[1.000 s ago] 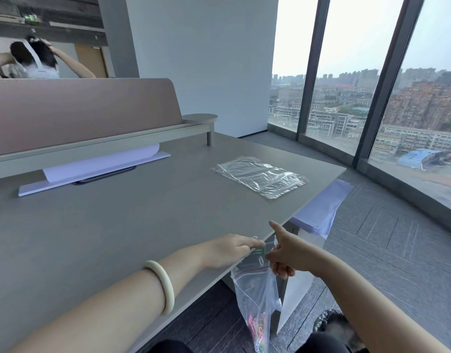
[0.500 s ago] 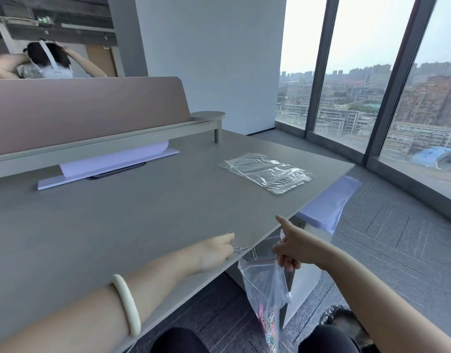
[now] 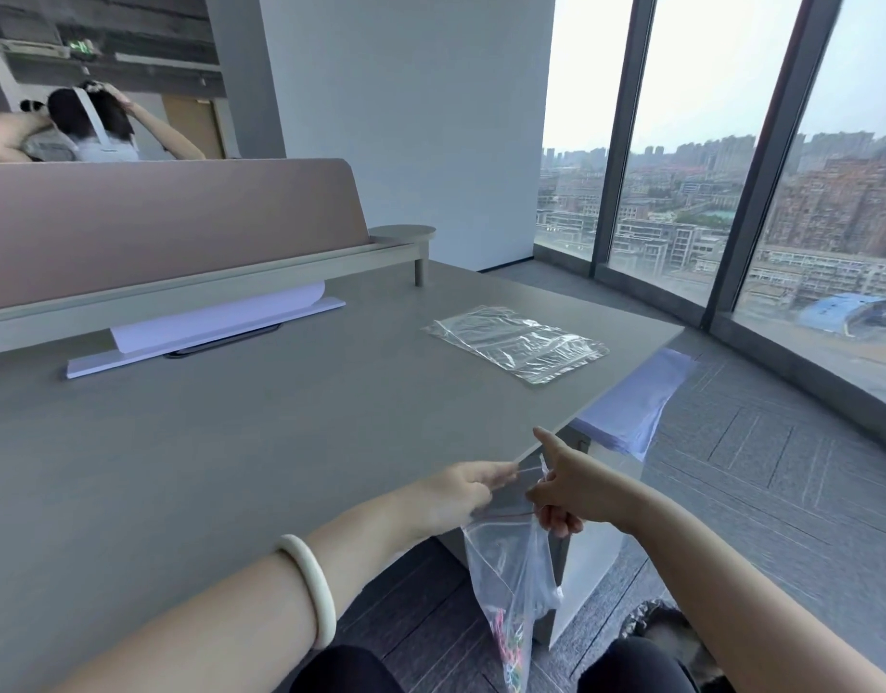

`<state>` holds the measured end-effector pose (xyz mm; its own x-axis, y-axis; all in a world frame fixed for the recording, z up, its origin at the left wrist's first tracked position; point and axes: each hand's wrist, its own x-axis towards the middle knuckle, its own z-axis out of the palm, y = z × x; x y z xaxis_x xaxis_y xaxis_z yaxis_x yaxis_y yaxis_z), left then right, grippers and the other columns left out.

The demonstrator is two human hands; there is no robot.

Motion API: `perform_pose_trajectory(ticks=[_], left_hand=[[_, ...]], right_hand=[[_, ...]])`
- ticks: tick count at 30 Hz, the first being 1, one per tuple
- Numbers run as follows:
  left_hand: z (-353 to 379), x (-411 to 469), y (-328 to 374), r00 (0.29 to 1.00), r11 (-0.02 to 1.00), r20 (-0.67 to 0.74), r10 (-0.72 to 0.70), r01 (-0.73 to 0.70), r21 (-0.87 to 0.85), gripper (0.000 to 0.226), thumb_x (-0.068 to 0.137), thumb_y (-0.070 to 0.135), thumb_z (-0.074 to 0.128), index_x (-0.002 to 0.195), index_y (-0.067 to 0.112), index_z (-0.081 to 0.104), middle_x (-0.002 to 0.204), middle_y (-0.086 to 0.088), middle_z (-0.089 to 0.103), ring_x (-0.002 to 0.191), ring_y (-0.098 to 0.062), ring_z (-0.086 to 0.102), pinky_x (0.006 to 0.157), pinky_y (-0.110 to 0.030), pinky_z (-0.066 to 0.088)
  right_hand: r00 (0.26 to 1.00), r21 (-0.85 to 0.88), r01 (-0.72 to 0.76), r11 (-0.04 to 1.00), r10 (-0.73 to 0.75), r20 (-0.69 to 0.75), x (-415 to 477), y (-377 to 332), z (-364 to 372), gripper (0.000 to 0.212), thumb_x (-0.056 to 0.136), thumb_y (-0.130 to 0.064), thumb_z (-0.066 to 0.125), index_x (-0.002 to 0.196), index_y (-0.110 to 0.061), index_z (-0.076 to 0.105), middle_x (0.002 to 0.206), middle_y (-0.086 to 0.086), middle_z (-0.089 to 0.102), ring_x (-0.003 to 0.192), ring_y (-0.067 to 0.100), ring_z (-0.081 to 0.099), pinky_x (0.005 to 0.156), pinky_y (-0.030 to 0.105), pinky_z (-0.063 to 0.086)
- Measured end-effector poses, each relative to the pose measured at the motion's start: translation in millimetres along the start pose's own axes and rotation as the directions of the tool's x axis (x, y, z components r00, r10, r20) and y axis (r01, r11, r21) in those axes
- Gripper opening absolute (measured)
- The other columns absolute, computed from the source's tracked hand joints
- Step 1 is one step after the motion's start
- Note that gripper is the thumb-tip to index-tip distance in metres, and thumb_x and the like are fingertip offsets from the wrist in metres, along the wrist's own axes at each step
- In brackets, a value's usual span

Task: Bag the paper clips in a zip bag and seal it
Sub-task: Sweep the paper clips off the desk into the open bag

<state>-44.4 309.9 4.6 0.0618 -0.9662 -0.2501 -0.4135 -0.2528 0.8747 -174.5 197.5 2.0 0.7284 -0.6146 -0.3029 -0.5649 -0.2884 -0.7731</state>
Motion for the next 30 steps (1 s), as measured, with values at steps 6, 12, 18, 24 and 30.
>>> perform_pose_trajectory(ticks=[6, 12, 18, 24, 30], left_hand=[[-21, -1, 1, 0.995, 0.997, -0.1, 0.024, -0.016, 0.077, 0.061, 0.086, -0.008, 0.026, 0.143, 0.013, 0.03, 0.149, 0.002, 0.037, 0.139, -0.009, 0.033, 0.119, -0.028, 0.021], [-1, -13, 1, 0.974, 0.965, -0.217, 0.066, -0.007, 0.264, 0.043, 0.091, 0.014, 0.048, 0.134, 0.017, 0.046, 0.126, 0.001, 0.059, 0.111, -0.009, 0.054, 0.096, -0.017, 0.037], [30, -6, -2, 0.973, 0.829, -0.219, 0.069, 0.066, 0.555, 0.033, 0.077, 0.043, 0.066, 0.102, 0.022, 0.068, 0.103, -0.001, 0.063, 0.091, -0.009, 0.047, 0.085, -0.024, 0.042], [32, 0, 24, 0.931, 0.751, -0.155, 0.331, -0.16, 0.64, 0.019, 0.084, 0.026, 0.062, 0.081, 0.008, 0.066, 0.08, -0.003, 0.064, 0.072, -0.015, 0.053, 0.063, -0.021, 0.041], [20, -27, 83, 0.85, 0.628, 0.069, 0.523, -0.438, 0.643, 0.011, 0.082, 0.028, 0.056, 0.073, 0.023, 0.058, 0.086, -0.005, 0.068, 0.077, -0.016, 0.061, 0.079, -0.035, 0.051]], right_hand=[[1.0, 0.019, 0.002, 1.0, -0.002, -0.015, -3, 8, -7, 0.085, 0.089, 0.002, 0.046, 0.149, -0.021, -0.009, 0.058, 0.011, 0.06, 0.031, 0.009, 0.051, 0.033, 0.02, 0.035], [0.999, 0.036, 0.01, 0.999, -0.009, -0.037, -5, 20, -12, 0.076, 0.087, 0.002, 0.046, 0.146, -0.02, 0.003, 0.051, 0.01, 0.059, 0.031, 0.011, 0.051, 0.031, 0.019, 0.033], [0.996, 0.049, 0.021, 0.999, -0.017, -0.093, -25, 26, -22, 0.078, 0.085, 0.005, 0.044, 0.146, -0.028, 0.008, 0.052, 0.013, 0.06, 0.033, 0.015, 0.053, 0.033, 0.02, 0.033], [0.998, 0.038, -0.005, 0.999, 0.007, -0.065, -74, 31, -52, 0.031, 0.093, -0.008, 0.045, 0.124, -0.006, 0.049, 0.057, 0.009, 0.062, 0.033, 0.009, 0.054, 0.035, 0.018, 0.035], [0.992, -0.252, -0.076, 0.965, 0.098, 0.078, -117, 40, -95, 0.063, 0.073, -0.076, 0.041, 0.101, -0.025, 0.064, 0.085, -0.002, 0.067, 0.059, 0.01, 0.062, 0.048, 0.018, 0.039]])
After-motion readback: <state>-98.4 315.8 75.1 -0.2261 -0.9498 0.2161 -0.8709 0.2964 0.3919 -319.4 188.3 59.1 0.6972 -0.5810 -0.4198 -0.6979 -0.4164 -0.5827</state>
